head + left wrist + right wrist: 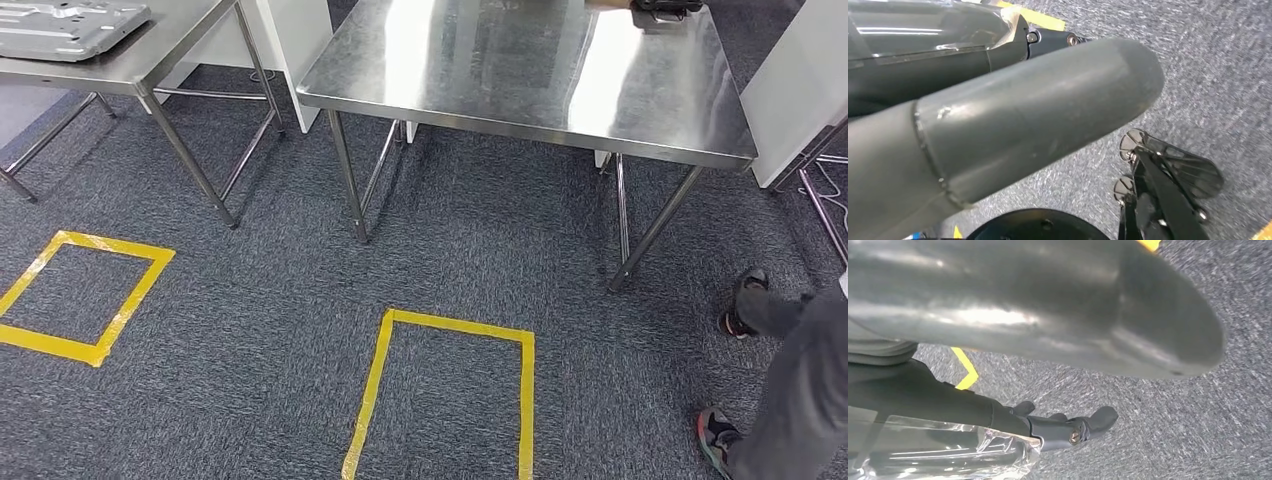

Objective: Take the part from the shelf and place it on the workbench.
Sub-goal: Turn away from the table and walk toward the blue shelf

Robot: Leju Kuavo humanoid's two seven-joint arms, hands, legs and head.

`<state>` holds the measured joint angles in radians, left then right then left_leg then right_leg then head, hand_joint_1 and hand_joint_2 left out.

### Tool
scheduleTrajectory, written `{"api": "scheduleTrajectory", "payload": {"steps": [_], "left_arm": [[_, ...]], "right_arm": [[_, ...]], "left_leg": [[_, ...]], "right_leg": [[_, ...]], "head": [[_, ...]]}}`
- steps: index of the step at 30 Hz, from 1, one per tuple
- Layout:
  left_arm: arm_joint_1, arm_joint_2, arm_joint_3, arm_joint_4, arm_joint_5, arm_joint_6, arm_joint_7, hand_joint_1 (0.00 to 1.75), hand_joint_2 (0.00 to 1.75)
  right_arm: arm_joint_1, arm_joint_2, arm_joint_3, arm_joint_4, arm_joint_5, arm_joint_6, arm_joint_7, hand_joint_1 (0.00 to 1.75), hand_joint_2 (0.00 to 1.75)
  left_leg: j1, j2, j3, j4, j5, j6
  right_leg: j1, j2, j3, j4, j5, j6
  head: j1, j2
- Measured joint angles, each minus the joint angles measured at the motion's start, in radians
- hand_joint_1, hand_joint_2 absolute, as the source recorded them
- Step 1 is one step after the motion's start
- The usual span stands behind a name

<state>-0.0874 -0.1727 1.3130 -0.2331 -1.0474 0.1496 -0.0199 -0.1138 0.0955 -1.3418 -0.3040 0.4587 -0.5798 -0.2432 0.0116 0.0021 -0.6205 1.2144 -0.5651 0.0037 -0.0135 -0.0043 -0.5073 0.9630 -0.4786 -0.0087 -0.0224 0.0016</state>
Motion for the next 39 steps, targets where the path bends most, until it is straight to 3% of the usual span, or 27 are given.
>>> {"api": "scheduleTrajectory", "payload": {"steps": [2, 4, 6, 8, 11, 12, 13, 14, 15, 17, 19, 20, 22, 24, 26, 27, 28, 29, 30, 32, 34, 37, 39], "left_arm": [[-0.001, 0.0, 0.0, 0.0, 0.001, 0.003, 0.0, 0.0, 0.0], [-0.001, 0.0, 0.0, 0.0, 0.002, 0.006, 0.0, 0.0, 0.0], [-0.001, 0.0, 0.0, 0.0, 0.002, 0.008, 0.0, 0.0, 0.0], [-0.002, -0.001, 0.0, 0.0, 0.002, 0.008, 0.0, 0.0, 0.0], [-0.003, -0.004, 0.0, 0.0, -0.004, 0.005, 0.002, 0.0, 0.0], [-0.003, -0.004, 0.0, 0.0, -0.007, 0.004, 0.002, 0.0, 0.0], [-0.003, -0.005, 0.0, 0.0, -0.009, 0.003, 0.003, 0.0, 0.0], [-0.003, -0.005, 0.0, 0.0, -0.011, 0.001, 0.004, 0.0, 0.0], [-0.003, -0.005, 0.0, 0.0, -0.012, 0.0, 0.004, 0.0, 0.0], [-0.003, -0.005, -0.001, 0.0, -0.013, -0.001, 0.006, 0.0, 0.0], [-0.003, -0.004, -0.001, 0.0, -0.013, -0.002, 0.007, 0.0, 0.0], [-0.003, -0.004, -0.001, 0.0, -0.013, -0.002, 0.007, 0.0, 0.0], [-0.002, -0.003, -0.001, 0.0, -0.013, -0.002, 0.007, 0.0, 0.0], [-0.002, -0.002, -0.001, 0.0, -0.013, -0.001, 0.007, 0.0, 0.0], [-0.002, -0.002, -0.001, 0.0, -0.013, -0.001, 0.007, 0.0, 0.0], [-0.002, -0.002, -0.001, 0.0, -0.013, -0.001, 0.007, 0.0, 0.0], [-0.002, -0.002, -0.001, 0.0, -0.013, -0.001, 0.007, 0.0, 0.0], [-0.002, -0.002, -0.001, 0.0, -0.013, -0.001, 0.007, 0.0, 0.0], [-0.002, -0.002, -0.001, 0.0, -0.012, -0.001, 0.007, 0.0, 0.0], [-0.002, -0.001, -0.001, 0.0, -0.012, -0.002, 0.007, 0.0, 0.0], [-0.002, 0.0, -0.001, 0.0, -0.011, -0.002, 0.007, 0.0, 0.0], [-0.002, 0.001, -0.001, 0.0, -0.01, -0.002, 0.007, 0.0, 0.0], [-0.003, -0.001, -0.001, 0.0, -0.01, -0.002, 0.007, 0.0, 0.0]], "right_arm": [[0.0, 0.001, 0.001, 0.0, 0.003, 0.001, 0.0, 0.0, 0.0], [-0.001, 0.002, 0.003, 0.0, 0.003, 0.001, 0.001, 0.0, 0.0], [-0.002, 0.002, 0.005, 0.0, 0.003, 0.001, 0.003, 0.0, 0.0], [-0.001, 0.002, 0.007, 0.0, 0.002, 0.0, 0.006, 0.0, 0.0], [-0.001, 0.002, 0.007, 0.0, -0.004, -0.003, 0.01, 0.0, 0.0], [-0.001, 0.003, 0.007, 0.0, -0.005, -0.004, 0.011, 0.0, 0.0], [0.0, 0.003, 0.007, 0.0, -0.007, -0.004, 0.011, 0.0, 0.0], [0.0, 0.002, 0.007, 0.0, -0.008, -0.005, 0.011, 0.0, 0.0], [0.0, 0.002, 0.007, 0.0, -0.009, -0.006, 0.012, 0.0, 0.0], [-0.002, 0.003, 0.007, 0.0, -0.009, -0.007, 0.012, 0.0, 0.0], [-0.002, 0.005, 0.007, 0.0, -0.01, -0.007, 0.012, 0.0, 0.0], [-0.002, 0.006, 0.007, 0.0, -0.012, -0.007, 0.013, 0.0, 0.0], [0.0, 0.006, 0.007, 0.0, -0.014, -0.008, 0.015, 0.0, 0.0], [-0.001, 0.007, 0.007, 0.0, -0.016, -0.009, 0.017, 0.0, 0.0], [-0.001, 0.007, 0.007, 0.0, -0.017, -0.009, 0.019, 0.0, 0.0], [0.0, 0.008, 0.007, 0.0, -0.017, -0.01, 0.021, 0.0, 0.0], [0.001, 0.009, 0.007, 0.0, -0.018, -0.01, 0.022, 0.0, 0.0], [0.001, 0.01, 0.007, 0.0, -0.018, -0.01, 0.023, 0.0, 0.0], [0.002, 0.01, 0.007, 0.0, -0.018, -0.011, 0.024, 0.0, 0.0], [0.002, 0.011, 0.007, 0.0, -0.017, -0.012, 0.026, 0.0, 0.0], [0.002, 0.013, 0.007, 0.0, -0.016, -0.013, 0.027, 0.0, 0.0], [0.002, 0.014, 0.008, 0.0, -0.015, -0.015, 0.029, 0.0, 0.0], [0.003, 0.013, 0.008, 0.0, -0.014, -0.015, 0.03, 0.0, 0.0]], "left_leg": [[-0.002, -0.003, 0.1, -0.15, 0.04, 0.013], [-0.007, -0.005, 0.146, -0.23, 0.049, 0.025], [-0.011, -0.004, 0.141, -0.242, 0.058, 0.036], [-0.008, 0.0, 0.132, -0.256, 0.078, 0.05], [-0.006, 0.006, 0.107, -0.264, 0.103, 0.058], [-0.006, 0.006, 0.096, -0.263, 0.11, 0.057], [-0.006, 0.007, 0.086, -0.262, 0.117, 0.055], [-0.005, 0.008, 0.077, -0.26, 0.123, 0.052], [-0.004, 0.008, 0.068, -0.258, 0.128, 0.048], [-0.004, 0.008, 0.052, -0.247, 0.136, 0.039], [-0.006, 0.007, 0.04, -0.236, 0.144, 0.028], [-0.008, 0.007, 0.037, -0.232, 0.149, 0.022], [-0.006, 0.005, 0.031, -0.223, 0.149, 0.014], [-0.002, 0.003, 0.013, -0.177, 0.099, 0.006], [0.0, 0.002, -0.025, -0.056, 0.002, 0.0], [0.0, 0.001, -0.043, 0.011, -0.035, -0.002], [0.0, 0.001, -0.052, 0.06, -0.054, -0.002], [0.0, 0.001, -0.044, 0.073, -0.05, 0.0], [-0.001, 0.0, -0.014, 0.042, -0.029, 0.004], [-0.003, -0.002, 0.084, -0.1, 0.019, 0.019], [-0.008, -0.004, 0.152, -0.212, 0.038, 0.032], [-0.013, -0.003, 0.153, -0.244, 0.054, 0.044], [-0.009, 0.002, 0.141, -0.261, 0.076, 0.054]], "right_leg": [[0.003, 0.001, -0.012, 0.01, 0.004, 0.005], [0.006, 0.0, -0.021, 0.016, 0.011, 0.016], [0.006, -0.001, -0.028, 0.015, 0.02, 0.032], [0.007, 0.001, -0.045, 0.037, 0.002, 0.038], [0.003, 0.002, -0.11, 0.196, -0.101, 0.027], [0.001, 0.002, -0.128, 0.257, -0.127, 0.029], [-0.001, 0.002, -0.132, 0.292, -0.136, 0.036], [-0.003, 0.002, -0.116, 0.288, -0.127, 0.047], [-0.006, 0.002, -0.082, 0.245, -0.104, 0.059], [-0.013, 0.002, 0.017, 0.093, -0.064, 0.074], [-0.008, 0.007, 0.068, 0.002, -0.055, 0.066], [-0.004, 0.009, 0.068, -0.006, -0.058, 0.06], [-0.009, 0.009, 0.051, 0.0, -0.051, 0.048], [-0.015, 0.007, 0.039, 0.002, -0.039, 0.027], [-0.009, 0.004, 0.024, 0.003, -0.025, 0.006], [-0.006, 0.002, 0.016, 0.004, -0.019, 0.0], [-0.002, 0.002, 0.008, 0.007, -0.012, -0.003], [0.0, 0.001, -0.001, 0.01, -0.006, -0.003], [0.002, 0.002, -0.01, 0.014, -0.001, -0.002], [0.007, 0.003, -0.022, 0.021, 0.005, 0.002], [0.011, 0.003, -0.029, 0.024, 0.014, 0.012], [0.01, 0.001, -0.039, 0.025, 0.028, 0.034], [0.011, 0.002, -0.062, 0.058, -0.001, 0.036]], "head": [[0.0, 0.0], [0.001, 0.0], [0.001, 0.0], [0.002, 0.0], [0.007, 0.0], [0.008, 0.0], [0.008, 0.0], [0.008, 0.0], [0.008, 0.0], [0.009, 0.0], [0.008, 0.0], [0.007, 0.0], [0.004, 0.0], [0.001, 0.0], [0.0, 0.0], [0.0, 0.0], [0.0, 0.0], [0.0, 0.0], [0.0, 0.0], [0.0, 0.0], [0.0, 0.0], [-0.001, 0.0], [0.002, 0.0]]}}
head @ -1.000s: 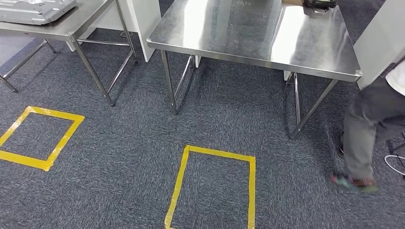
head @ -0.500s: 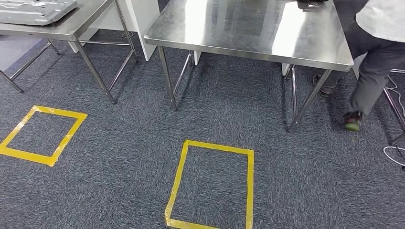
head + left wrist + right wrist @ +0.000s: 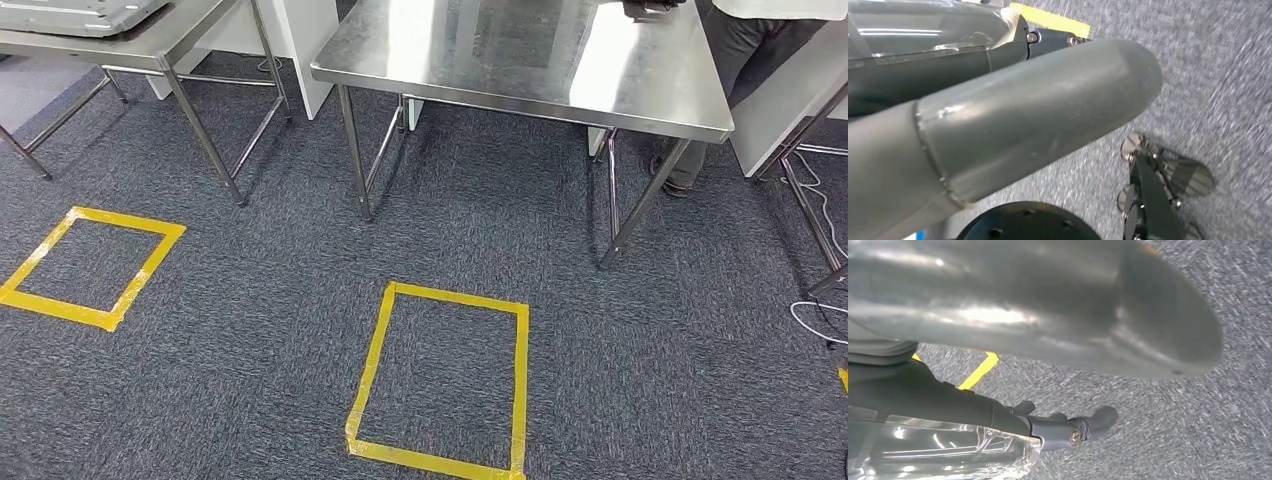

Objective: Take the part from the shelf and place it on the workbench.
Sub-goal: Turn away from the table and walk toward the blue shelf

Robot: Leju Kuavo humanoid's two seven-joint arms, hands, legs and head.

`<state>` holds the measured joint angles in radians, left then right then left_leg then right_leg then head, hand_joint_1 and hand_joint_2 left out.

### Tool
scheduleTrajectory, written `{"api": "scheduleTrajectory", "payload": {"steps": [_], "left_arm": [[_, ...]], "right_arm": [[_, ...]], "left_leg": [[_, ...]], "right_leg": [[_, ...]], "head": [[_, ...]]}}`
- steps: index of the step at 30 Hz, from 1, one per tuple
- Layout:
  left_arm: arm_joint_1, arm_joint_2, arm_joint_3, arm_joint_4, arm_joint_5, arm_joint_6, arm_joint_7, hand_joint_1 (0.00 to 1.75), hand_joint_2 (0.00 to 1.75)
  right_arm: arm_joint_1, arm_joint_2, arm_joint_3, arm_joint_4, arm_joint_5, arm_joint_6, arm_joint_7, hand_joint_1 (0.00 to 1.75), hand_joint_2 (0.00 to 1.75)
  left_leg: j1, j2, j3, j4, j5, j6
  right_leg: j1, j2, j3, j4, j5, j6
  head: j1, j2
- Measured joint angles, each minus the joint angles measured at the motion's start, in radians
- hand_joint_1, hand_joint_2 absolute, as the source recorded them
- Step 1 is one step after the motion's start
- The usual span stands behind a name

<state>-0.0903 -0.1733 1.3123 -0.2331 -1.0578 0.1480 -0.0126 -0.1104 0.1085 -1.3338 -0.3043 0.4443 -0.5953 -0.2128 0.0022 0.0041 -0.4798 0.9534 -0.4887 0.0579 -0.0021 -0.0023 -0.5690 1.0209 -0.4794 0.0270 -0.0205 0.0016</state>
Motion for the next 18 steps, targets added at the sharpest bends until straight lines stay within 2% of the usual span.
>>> {"api": "scheduleTrajectory", "payload": {"steps": [1, 3, 4, 5, 6, 7, 8, 9, 10, 11, 12, 13, 14, 15, 16, 18], "left_arm": [[-0.001, -0.001, 0.0, 0.0, 0.0, 0.0, 0.0, 0.0, 0.0], [-0.001, -0.003, 0.0, 0.0, 0.0, 0.0, 0.0, 0.0, 0.0], [-0.001, -0.004, 0.0, 0.0, 0.001, 0.0, 0.0, 0.0, 0.0], [0.0, -0.005, 0.0, 0.0, 0.002, 0.0, 0.0, 0.0, 0.0], [0.0, -0.007, 0.0, 0.0, 0.004, 0.0, 0.0, 0.0, 0.0], [0.0, -0.008, 0.0, 0.0, 0.005, 0.0, 0.0, 0.0, 0.0], [0.0, -0.01, 0.0, 0.0, 0.007, 0.0, 0.0, 0.0, 0.0], [0.0, -0.01, 0.0, 0.0, 0.007, 0.0, 0.0, 0.0, 0.0], [0.0, -0.011, 0.0, 0.0, 0.008, 0.0, 0.0, 0.0, 0.0], [0.0, -0.011, 0.0, 0.0, 0.008, 0.0, 0.0, 0.0, 0.0], [0.0, -0.012, 0.0, 0.0, 0.008, 0.001, 0.0, 0.0, 0.0], [0.001, -0.012, 0.0, 0.0, 0.009, 0.001, 0.0, 0.0, 0.0], [0.002, -0.012, 0.0, 0.0, 0.009, 0.001, 0.0, 0.0, 0.0], [0.003, -0.012, 0.001, 0.0, 0.009, 0.0, 0.0, 0.0, 0.0], [0.004, -0.012, 0.001, 0.0, 0.009, 0.0, 0.0, 0.0, 0.0], [0.005, -0.012, 0.001, 0.0, 0.009, -0.001, -0.001, 0.0, 0.0]], "right_arm": [[0.0, -0.001, 0.0, 0.0, 0.0, 0.0, 0.001, 0.0, 0.0], [0.001, -0.002, 0.0, 0.0, 0.0, 0.0, 0.003, 0.0, 0.0], [0.002, -0.003, 0.0, 0.0, 0.0, 0.001, 0.005, 0.0, 0.0], [0.002, -0.004, 0.0, 0.0, 0.0, 0.001, 0.006, 0.0, 0.0], [0.003, -0.005, 0.0, 0.0, 0.001, 0.001, 0.008, 0.0, 0.0], [0.002, -0.006, 0.001, 0.0, 0.002, 0.002, 0.01, 0.0, 0.0], [0.002, -0.006, 0.001, 0.0, 0.003, 0.003, 0.011, 0.0, 0.0], [0.001, -0.007, 0.002, 0.0, 0.004, 0.004, 0.013, 0.0, 0.0], [0.001, -0.007, 0.003, 0.0, 0.005, 0.005, 0.014, 0.0, 0.0], [0.0, -0.007, 0.004, 0.0, 0.005, 0.007, 0.015, 0.0, 0.0], [0.001, -0.007, 0.005, 0.0, 0.006, 0.008, 0.015, 0.0, 0.0], [0.002, -0.007, 0.007, 0.0, 0.006, 0.009, 0.016, 0.0, 0.0], [0.003, -0.007, 0.008, 0.0, 0.005, 0.01, 0.017, 0.0, 0.0], [0.003, -0.007, 0.009, 0.0, 0.005, 0.011, 0.019, 0.0, 0.0], [0.003, -0.007, 0.009, 0.0, 0.005, 0.011, 0.02, 0.0, 0.0], [0.003, -0.008, 0.01, 0.0, 0.002, 0.01, 0.022, 0.0, 0.0]], "left_leg": [[0.002, 0.003, -0.009, -0.006, 0.011, 0.003], [0.0, 0.006, -0.032, -0.007, 0.027, 0.004], [0.0, 0.008, -0.043, -0.006, 0.035, 0.002], [0.0, 0.009, -0.056, -0.004, 0.044, 0.001], [0.001, 0.01, -0.068, 0.0, 0.051, -0.002], [0.002, 0.011, -0.078, 0.005, 0.057, -0.005], [0.002, 0.01, -0.088, 0.012, 0.062, -0.01], [0.001, 0.01, -0.098, 0.022, 0.066, -0.015], [0.0, 0.01, -0.105, 0.03, 0.071, -0.021], [-0.002, 0.01, -0.11, 0.036, 0.075, -0.027], [-0.002, 0.009, -0.114, 0.039, 0.08, -0.033], [-0.001, 0.009, -0.116, 0.042, 0.084, -0.038], [0.001, 0.008, -0.122, 0.05, 0.075, -0.042], [0.003, 0.007, -0.131, 0.07, 0.049, -0.046], [0.005, 0.006, -0.144, 0.109, 0.009, -0.051], [0.008, 0.005, -0.178, 0.23, -0.086, -0.059]], "right_leg": [[0.0, 0.0, -0.019, 0.041, -0.034, -0.003], [-0.005, 0.002, -0.059, 0.163, -0.11, -0.008], [-0.007, 0.002, -0.069, 0.214, -0.128, -0.003], [-0.01, 0.002, -0.066, 0.242, -0.127, 0.008], [-0.013, 0.002, -0.046, 0.234, -0.108, 0.021], [-0.016, 0.001, -0.007, 0.187, -0.081, 0.033], [-0.021, 0.001, 0.043, 0.112, -0.064, 0.041], [-0.022, 0.002, 0.094, 0.034, -0.059, 0.042], [-0.02, 0.003, 0.127, -0.025, -0.061, 0.038], [-0.017, 0.004, 0.143, -0.058, -0.069, 0.031], [-0.012, 0.005, 0.144, -0.066, -0.071, 0.024], [-0.016, 0.004, 0.135, -0.062, -0.068, 0.017], [-0.02, 0.003, 0.129, -0.062, -0.062, 0.007], [-0.023, 0.002, 0.122, -0.062, -0.055, -0.005], [-0.025, 0.0, 0.113, -0.062, -0.046, -0.018], [-0.018, -0.003, 0.093, -0.06, -0.03, -0.034]], "head": [[0.003, 0.0], [0.008, 0.0], [0.009, 0.0], [0.009, 0.0], [0.01, 0.0], [0.01, 0.0], [0.01, 0.0], [0.01, 0.0], [0.01, 0.0], [0.009, 0.0], [0.007, 0.0], [0.005, 0.0], [0.004, 0.0], [0.002, 0.0], [0.0, 0.0], [-0.002, 0.0]]}}
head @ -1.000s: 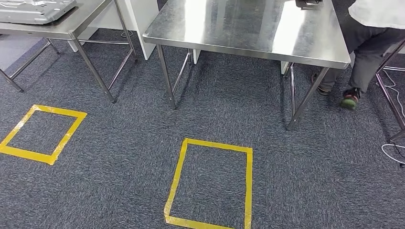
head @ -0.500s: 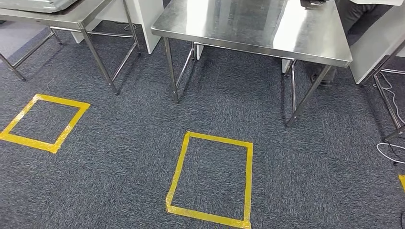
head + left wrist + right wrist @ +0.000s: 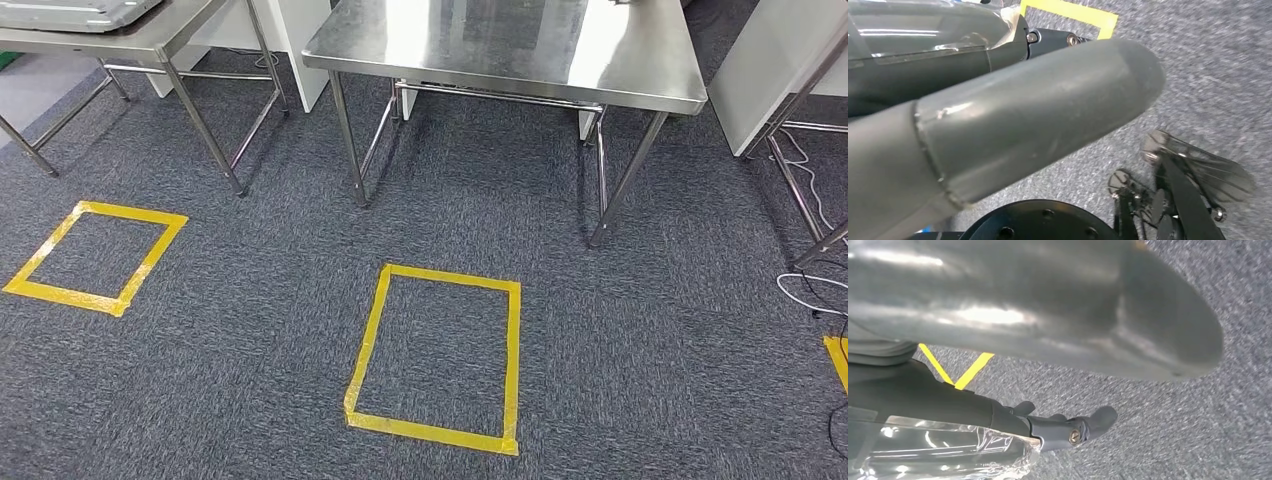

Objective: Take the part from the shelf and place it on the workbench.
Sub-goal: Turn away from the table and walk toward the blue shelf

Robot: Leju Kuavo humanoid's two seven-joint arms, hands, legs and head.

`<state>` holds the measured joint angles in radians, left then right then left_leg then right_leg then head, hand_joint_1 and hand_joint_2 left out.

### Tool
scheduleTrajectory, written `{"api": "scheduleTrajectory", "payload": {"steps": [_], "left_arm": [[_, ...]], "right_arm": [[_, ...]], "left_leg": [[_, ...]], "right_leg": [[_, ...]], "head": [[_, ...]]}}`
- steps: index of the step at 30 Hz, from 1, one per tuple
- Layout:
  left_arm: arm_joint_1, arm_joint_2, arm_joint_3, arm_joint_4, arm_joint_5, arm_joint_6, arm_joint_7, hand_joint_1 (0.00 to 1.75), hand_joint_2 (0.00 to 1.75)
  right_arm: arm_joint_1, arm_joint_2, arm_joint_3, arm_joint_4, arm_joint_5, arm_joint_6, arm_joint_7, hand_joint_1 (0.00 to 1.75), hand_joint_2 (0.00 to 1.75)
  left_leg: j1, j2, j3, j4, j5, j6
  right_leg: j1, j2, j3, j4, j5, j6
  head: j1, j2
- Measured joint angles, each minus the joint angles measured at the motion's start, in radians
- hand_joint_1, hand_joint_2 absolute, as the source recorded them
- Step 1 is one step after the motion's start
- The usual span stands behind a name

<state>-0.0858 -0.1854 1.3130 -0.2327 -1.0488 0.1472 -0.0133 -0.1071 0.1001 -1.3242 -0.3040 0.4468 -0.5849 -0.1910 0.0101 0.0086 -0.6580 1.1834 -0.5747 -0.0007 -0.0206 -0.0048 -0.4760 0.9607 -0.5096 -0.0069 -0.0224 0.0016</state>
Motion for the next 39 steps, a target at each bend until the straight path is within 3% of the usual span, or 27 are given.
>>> {"api": "scheduleTrajectory", "payload": {"steps": [1, 2, 3, 5, 7, 8, 11, 13, 15, 16, 17, 18, 19, 20, 22, 24, 26, 28, 30, 32, 33, 34, 35, 37, 39], "left_arm": [[0.0, 0.0, 0.0, 0.0, 0.0, 0.0, 0.0, 0.0, 0.0], [0.0, 0.0, 0.0, 0.0, 0.0, -0.001, 0.0, 0.0, 0.0], [0.0, 0.0, 0.0, 0.0, -0.001, -0.002, 0.0, 0.0, 0.0], [0.0, 0.0, 0.0, 0.0, -0.004, -0.005, 0.0, 0.0, 0.0], [0.0, 0.001, 0.0, 0.0, -0.008, -0.007, 0.0, 0.0, 0.0], [0.0, 0.001, 0.0, 0.0, -0.009, -0.008, 0.0, 0.0, 0.0], [-0.001, 0.002, -0.001, 0.0, -0.011, -0.009, 0.001, 0.0, 0.0], [-0.001, 0.001, -0.001, 0.0, -0.011, -0.009, 0.001, 0.0, 0.0], [-0.002, 0.0, -0.001, 0.0, -0.011, -0.009, 0.001, 0.0, 0.0], [-0.002, -0.001, -0.001, 0.0, -0.012, -0.008, 0.001, 0.0, 0.0], [-0.002, -0.001, -0.001, 0.0, -0.012, -0.008, 0.001, 0.0, 0.0], [-0.002, -0.002, -0.001, 0.0, -0.012, -0.007, 0.001, 0.0, 0.0], [-0.002, -0.002, -0.001, 0.0, -0.012, -0.008, 0.001, 0.0, 0.0], [-0.002, -0.003, -0.001, 0.0, -0.012, -0.008, 0.001, 0.0, 0.0], [-0.002, -0.004, -0.001, 0.0, -0.012, -0.01, 0.001, 0.0, 0.0], [-0.002, -0.005, -0.001, 0.0, -0.013, -0.013, -0.001, 0.0, 0.0], [-0.002, -0.005, -0.001, 0.0, -0.014, -0.015, -0.004, 0.0, 0.0], [-0.002, -0.003, -0.001, 0.0, -0.014, -0.016, -0.005, 0.0, 0.0], [-0.001, -0.002, -0.001, 0.0, -0.014, -0.016, -0.005, 0.0, 0.0], [-0.001, -0.001, -0.001, 0.0, -0.014, -0.016, -0.005, 0.0, 0.0], [0.0, -0.001, -0.001, 0.0, -0.014, -0.016, -0.005, 0.0, 0.0], [0.001, -0.001, -0.001, 0.0, -0.014, -0.017, -0.005, 0.0, 0.0], [0.002, -0.001, -0.001, 0.0, -0.014, -0.017, -0.005, 0.0, 0.0], [0.003, -0.001, -0.001, 0.0, -0.014, -0.018, -0.005, 0.0, 0.0], [0.001, 0.0, -0.001, 0.0, -0.017, -0.018, -0.005, 0.0, 0.0]], "right_arm": [[0.001, 0.0, 0.0, 0.0, -0.002, -0.001, 0.001, 0.0, 0.0], [0.001, 0.0, 0.0, 0.0, -0.004, -0.002, 0.001, 0.0, 0.0], [0.001, 0.0, 0.0, 0.0, -0.006, -0.004, 0.002, 0.0, 0.0], [0.001, 0.001, 0.0, 0.0, -0.01, -0.008, 0.003, 0.0, 0.0], [0.001, 0.003, 0.0, 0.0, -0.012, -0.012, 0.004, 0.0, 0.0], [0.0, 0.004, 0.0, 0.0, -0.013, -0.014, 0.005, 0.0, 0.0], [0.0, 0.007, 0.0, 0.0, -0.013, -0.017, 0.008, 0.0, 0.0], [0.0, 0.007, 0.0, 0.0, -0.013, -0.017, 0.009, 0.0, 0.0], [0.0, 0.007, 0.0, 0.0, -0.013, -0.017, 0.009, 0.0, 0.0], [0.0, 0.007, 0.0, 0.0, -0.013, -0.017, 0.009, 0.0, 0.0], [0.001, 0.007, 0.0, 0.0, -0.013, -0.017, 0.009, 0.0, 0.0], [0.001, 0.006, 0.0, 0.0, -0.012, -0.017, 0.009, 0.0, 0.0], [0.002, 0.006, 0.0, 0.0, -0.012, -0.017, 0.009, 0.0, 0.0], [0.003, 0.005, 0.0, 0.0, -0.011, -0.017, 0.009, 0.0, 0.0], [0.002, 0.005, 0.001, 0.0, -0.01, -0.017, 0.009, 0.0, 0.0], [0.0, 0.004, 0.001, 0.0, -0.011, -0.016, 0.01, 0.0, 0.0], [0.0, 0.005, 0.001, 0.0, -0.012, -0.015, 0.012, 0.0, 0.0], [0.002, 0.005, 0.001, 0.0, -0.012, -0.013, 0.013, 0.0, 0.0], [0.002, 0.006, 0.002, 0.0, -0.01, -0.012, 0.015, 0.0, 0.0], [0.004, 0.006, 0.002, 0.0, -0.007, -0.013, 0.015, 0.0, 0.0], [0.006, 0.006, 0.002, 0.0, -0.007, -0.013, 0.015, 0.0, 0.0], [0.007, 0.007, 0.003, 0.0, -0.006, -0.014, 0.015, 0.0, 0.0], [0.007, 0.007, 0.003, 0.0, -0.006, -0.014, 0.015, 0.0, 0.0], [0.006, 0.008, 0.003, 0.0, -0.006, -0.015, 0.015, 0.0, 0.0], [0.004, 0.009, 0.003, -0.001, -0.006, -0.015, 0.015, 0.0, 0.0]], "left_leg": [[0.001, 0.0, -0.011, 0.058, -0.026, -0.002], [0.001, 0.0, -0.01, 0.09, -0.029, -0.001], [0.001, 0.0, 0.006, 0.088, -0.013, 0.001], [0.0, -0.002, 0.089, -0.02, 0.038, 0.012], [-0.004, -0.007, 0.171, -0.147, 0.055, 0.025], [-0.007, -0.009, 0.189, -0.181, 0.051, 0.03], [-0.009, -0.008, 0.183, -0.206, 0.06, 0.044], [-0.005, -0.003, 0.173, -0.219, 0.077, 0.057], [-0.006, 0.0, 0.155, -0.222, 0.09, 0.065], [-0.006, 0.0, 0.143, -0.223, 0.097, 0.068], [-0.007, 0.002, 0.131, -0.222, 0.106, 0.068], [-0.007, 0.003, 0.12, -0.222, 0.114, 0.067], [-0.007, 0.005, 0.11, -0.221, 0.122, 0.065], [-0.007, 0.005, 0.102, -0.22, 0.129, 0.062], [-0.008, 0.006, 0.09, -0.211, 0.139, 0.054], [-0.012, 0.006, 0.083, -0.199, 0.146, 0.044], [-0.015, 0.005, 0.077, -0.192, 0.154, 0.035], [-0.011, 0.003, 0.068, -0.176, 0.143, 0.025], [-0.005, 0.0, 0.032, -0.097, 0.083, 0.014], [-0.001, -0.001, -0.022, 0.04, 0.007, 0.005], [0.0, -0.001, -0.038, 0.091, -0.011, 0.002], [0.002, -0.001, -0.036, 0.106, -0.009, 0.0], [0.004, 0.0, -0.012, 0.077, 0.013, -0.001], [0.008, 0.017, 0.077, -0.065, 0.07, 0.001], [0.003, 0.039, 0.137, -0.17, 0.093, 0.008]], "right_leg": [[0.003, -0.001, -0.009, 0.002, 0.007, -0.003], [0.005, -0.002, -0.018, 0.005, 0.014, -0.003], [0.007, -0.002, -0.027, 0.009, 0.019, -0.002], [0.01, 0.0, -0.042, 0.02, 0.027, 0.001], [0.013, 0.001, -0.053, 0.026, 0.035, 0.011], [0.014, 0.0, -0.057, 0.028, 0.04, 0.018], [0.015, 0.0, -0.068, 0.029, 0.053, 0.038], [0.017, 0.0, -0.081, 0.044, 0.041, 0.04], [0.015, 0.002, -0.117, 0.124, -0.024, 0.032], [0.013, 0.002, -0.14, 0.189, -0.064, 0.029], [0.011, 0.002, -0.161, 0.258, -0.095, 0.03], [0.009, 0.002, -0.169, 0.303, -0.102, 0.038], [0.007, 0.002, -0.162, 0.318, -0.09, 0.05], [0.004, 0.002, -0.135, 0.294, -0.064, 0.063], [0.0, 0.002, -0.034, 0.149, -0.023, 0.076], [0.005, 0.004, 0.04, 0.021, -0.026, 0.066], [0.008, 0.006, 0.045, -0.007, -0.034, 0.052], [-0.002, 0.002, 0.035, -0.006, -0.026, 0.035], [-0.008, -0.005, 0.026, -0.007, -0.016, 0.012], [-0.004, -0.015, 0.014, -0.006, -0.009, 0.0], [-0.002, -0.021, 0.01, -0.005, -0.007, -0.001], [-0.001, -0.027, 0.008, -0.005, -0.006, -0.002], [-0.001, -0.034, 0.008, -0.004, -0.005, -0.002], [0.001, -0.047, 0.013, -0.002, -0.006, 0.0], [0.006, -0.059, 0.013, 0.0, -0.007, 0.006]], "head": [[0.0, 0.0], [0.0, 0.0], [0.0, 0.0], [-0.001, 0.0], [0.0, 0.0], [0.0, 0.0], [0.0, 0.0], [0.0, 0.0], [0.002, 0.0], [0.004, 0.0], [0.006, 0.0], [0.006, 0.0], [0.007, 0.0], [0.008, 0.0], [0.009, 0.0], [0.009, 0.0], [0.007, 0.0], [0.005, 0.0], [0.001, 0.0], [-0.002, 0.0], [-0.002, 0.0], [-0.002, 0.0], [-0.002, 0.0], [-0.002, 0.0], [-0.001, 0.0]]}}
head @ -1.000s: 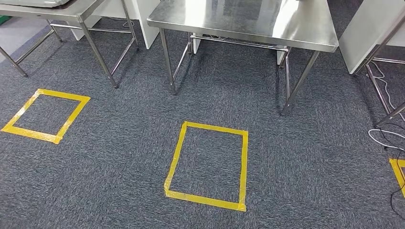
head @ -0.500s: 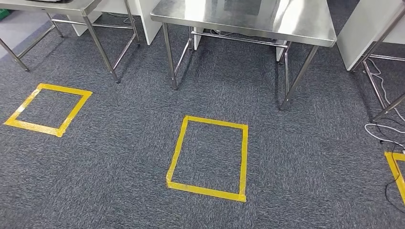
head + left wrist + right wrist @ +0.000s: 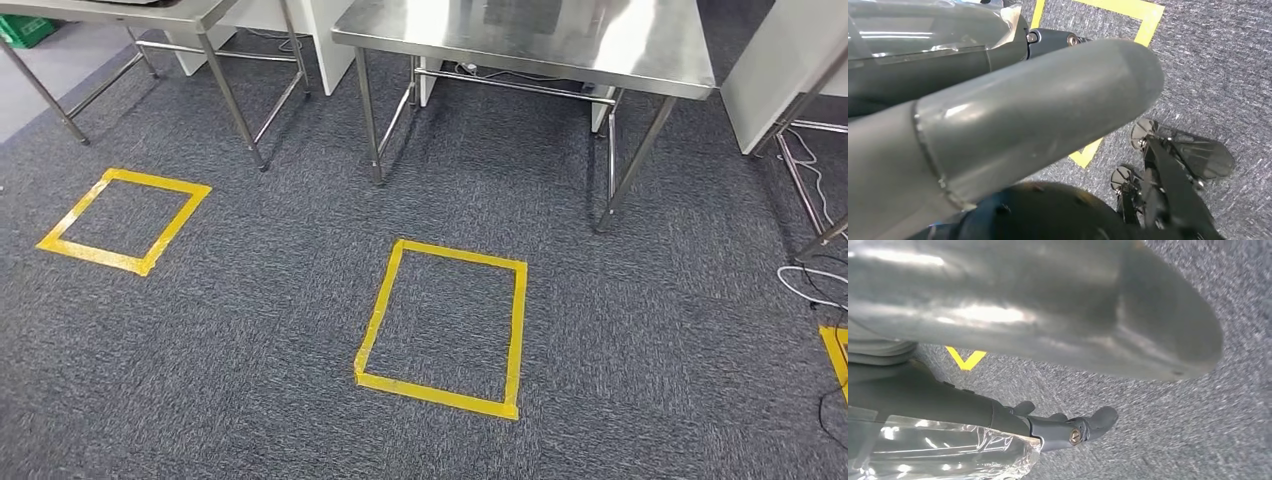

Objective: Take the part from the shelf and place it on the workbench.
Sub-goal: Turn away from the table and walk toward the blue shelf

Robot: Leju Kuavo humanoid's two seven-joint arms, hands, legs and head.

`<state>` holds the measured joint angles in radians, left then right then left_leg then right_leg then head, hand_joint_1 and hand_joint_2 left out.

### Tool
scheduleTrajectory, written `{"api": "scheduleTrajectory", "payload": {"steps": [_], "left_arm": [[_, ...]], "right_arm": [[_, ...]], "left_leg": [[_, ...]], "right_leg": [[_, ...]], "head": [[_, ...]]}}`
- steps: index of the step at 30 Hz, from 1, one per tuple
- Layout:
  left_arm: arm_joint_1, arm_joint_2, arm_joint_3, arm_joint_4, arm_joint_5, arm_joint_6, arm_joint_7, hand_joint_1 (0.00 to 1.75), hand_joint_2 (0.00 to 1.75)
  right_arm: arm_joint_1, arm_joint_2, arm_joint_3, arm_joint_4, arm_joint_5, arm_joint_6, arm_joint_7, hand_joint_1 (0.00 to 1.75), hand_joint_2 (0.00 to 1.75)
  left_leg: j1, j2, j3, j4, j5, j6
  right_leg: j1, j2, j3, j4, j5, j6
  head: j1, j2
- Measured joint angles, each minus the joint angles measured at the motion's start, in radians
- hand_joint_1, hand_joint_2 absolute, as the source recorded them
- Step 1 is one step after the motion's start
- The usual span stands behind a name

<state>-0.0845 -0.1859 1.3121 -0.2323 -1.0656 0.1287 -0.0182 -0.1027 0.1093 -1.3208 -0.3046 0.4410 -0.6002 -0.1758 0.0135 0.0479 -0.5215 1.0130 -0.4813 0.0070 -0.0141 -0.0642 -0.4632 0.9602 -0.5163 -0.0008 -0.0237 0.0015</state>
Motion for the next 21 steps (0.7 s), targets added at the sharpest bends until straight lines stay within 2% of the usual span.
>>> {"api": "scheduleTrajectory", "payload": {"steps": [1, 3, 5, 6, 8, 9, 10, 11, 12, 13, 14, 15, 16, 18, 20, 21], "left_arm": [[-0.001, 0.0, 0.0, 0.0, -0.001, 0.0, 0.001, 0.0, 0.0], [0.0, 0.002, 0.0, 0.0, -0.003, 0.0, 0.003, 0.0, 0.0], [0.0, 0.002, 0.0, 0.0, -0.005, 0.0, 0.006, 0.0, 0.0], [0.0, 0.002, 0.0, 0.0, -0.005, 0.001, 0.007, 0.0, 0.0], [-0.001, 0.002, -0.001, 0.0, -0.008, 0.003, 0.01, 0.0, 0.0], [-0.001, 0.002, -0.001, 0.0, -0.01, 0.004, 0.012, 0.0, 0.0], [-0.001, 0.002, -0.001, 0.0, -0.012, 0.005, 0.013, 0.0, 0.0], [0.0, 0.002, -0.001, 0.0, -0.014, 0.007, 0.015, 0.0, 0.0], [0.0, 0.002, -0.001, 0.0, -0.015, 0.008, 0.016, 0.0, 0.0], [0.0, 0.002, -0.002, 0.0, -0.016, 0.009, 0.016, 0.0, 0.0], [0.0, 0.002, -0.002, 0.0, -0.017, 0.009, 0.017, 0.0, 0.0], [0.0, 0.002, -0.002, 0.0, -0.018, 0.01, 0.017, 0.0, 0.0], [0.0, 0.003, -0.003, 0.0, -0.02, 0.01, 0.018, 0.0, 0.0], [0.002, 0.004, -0.003, 0.0, -0.025, 0.013, 0.022, 0.0, 0.0], [0.004, 0.006, -0.004, -0.001, -0.031, 0.016, 0.027, 0.0, 0.0], [0.004, 0.008, -0.005, -0.001, -0.033, 0.017, 0.03, 0.0, 0.0]], "right_arm": [[-0.001, 0.001, 0.0, 0.0, 0.0, 0.0, 0.0, 0.0, 0.0], [-0.002, 0.002, 0.001, 0.0, 0.0, -0.001, 0.002, 0.0, 0.0], [-0.004, 0.003, 0.002, 0.0, -0.001, -0.001, 0.004, 0.0, 0.0], [-0.004, 0.004, 0.002, 0.0, -0.001, -0.001, 0.005, 0.0, 0.0], [-0.002, 0.005, 0.002, 0.0, -0.001, -0.001, 0.005, 0.0, 0.0], [-0.001, 0.006, 0.002, 0.0, -0.001, -0.001, 0.006, 0.0, 0.0], [0.001, 0.005, 0.002, 0.0, -0.001, -0.001, 0.007, 0.0, 0.0], [0.002, 0.005, 0.002, 0.0, -0.001, 0.0, 0.007, 0.0, 0.0], [0.001, 0.005, 0.003, 0.0, -0.001, 0.0, 0.007, 0.0, 0.0], [0.001, 0.005, 0.003, 0.0, -0.001, 0.0, 0.007, 0.0, 0.0], [0.0, 0.005, 0.003, 0.0, -0.001, 0.001, 0.007, 0.0, 0.0], [0.0, 0.006, 0.003, 0.0, -0.001, 0.002, 0.007, 0.0, 0.0], [0.0, 0.006, 0.003, 0.0, -0.001, 0.002, 0.007, 0.0, 0.0], [-0.001, 0.007, 0.003, 0.0, -0.002, 0.002, 0.008, 0.0, 0.0], [-0.001, 0.008, 0.004, 0.0, -0.003, 0.003, 0.009, 0.0, 0.0], [-0.001, 0.008, 0.004, 0.0, -0.003, 0.003, 0.01, 0.0, 0.0]], "left_leg": [[-0.004, 0.005, 0.005, -0.016, -0.002, 0.005], [-0.009, -0.009, -0.004, -0.025, 0.004, 0.018], [-0.008, -0.024, -0.007, -0.039, 0.017, 0.034], [-0.006, -0.031, -0.007, -0.046, 0.023, 0.042], [-0.007, -0.047, -0.014, -0.046, 0.029, 0.05], [-0.009, -0.056, -0.017, -0.046, 0.03, 0.051], [-0.01, -0.067, -0.019, -0.044, 0.032, 0.051], [-0.01, -0.079, -0.021, -0.042, 0.033, 0.05], [-0.01, -0.09, -0.022, -0.039, 0.033, 0.048], [-0.01, -0.1, -0.023, -0.034, 0.033, 0.046], [-0.013, -0.109, -0.026, -0.028, 0.033, 0.042], [-0.014, -0.117, -0.031, -0.023, 0.032, 0.037], [-0.016, -0.125, -0.035, -0.02, 0.033, 0.031], [-0.014, -0.137, -0.043, -0.018, 0.037, 0.021], [-0.012, -0.119, -0.06, 0.01, 0.017, 0.011], [-0.01, -0.101, -0.078, 0.05, -0.009, 0.007]], "right_leg": [[0.003, -0.006, 0.0, 0.001, 0.001, 0.005], [0.01, -0.018, -0.003, 0.004, 0.002, 0.017], [0.009, 0.0, -0.022, 0.037, -0.02, 0.023], [0.009, 0.018, -0.044, 0.082, -0.045, 0.021], [0.003, 0.049, -0.111, 0.222, -0.104, 0.014], [0.003, 0.054, -0.139, 0.279, -0.121, 0.015], [0.002, 0.057, -0.151, 0.304, -0.123, 0.02], [0.002, 0.059, -0.141, 0.285, -0.107, 0.028], [0.0, 0.065, -0.111, 0.225, -0.077, 0.037], [-0.003, 0.08, -0.074, 0.147, -0.047, 0.044], [-0.005, 0.095, -0.045, 0.082, -0.023, 0.045], [-0.006, 0.106, -0.028, 0.039, -0.008, 0.043], [-0.005, 0.112, -0.024, 0.023, -0.004, 0.037], [-0.005, 0.098, -0.028, 0.024, 0.001, 0.022], [-0.01, 0.081, -0.027, 0.022, 0.009, 0.008], [-0.012, 0.071, -0.029, 0.021, 0.012, 0.001]], "head": [[0.0, 0.0], [0.0, 0.0], [0.002, 0.0], [0.004, 0.0], [0.006, 0.0], [0.007, 0.0], [0.006, 0.0], [0.007, 0.0], [0.007, 0.0], [0.008, 0.0], [0.008, 0.0], [0.008, 0.0], [0.008, 0.0], [0.006, 0.0], [0.003, 0.0], [0.0, 0.0]]}}
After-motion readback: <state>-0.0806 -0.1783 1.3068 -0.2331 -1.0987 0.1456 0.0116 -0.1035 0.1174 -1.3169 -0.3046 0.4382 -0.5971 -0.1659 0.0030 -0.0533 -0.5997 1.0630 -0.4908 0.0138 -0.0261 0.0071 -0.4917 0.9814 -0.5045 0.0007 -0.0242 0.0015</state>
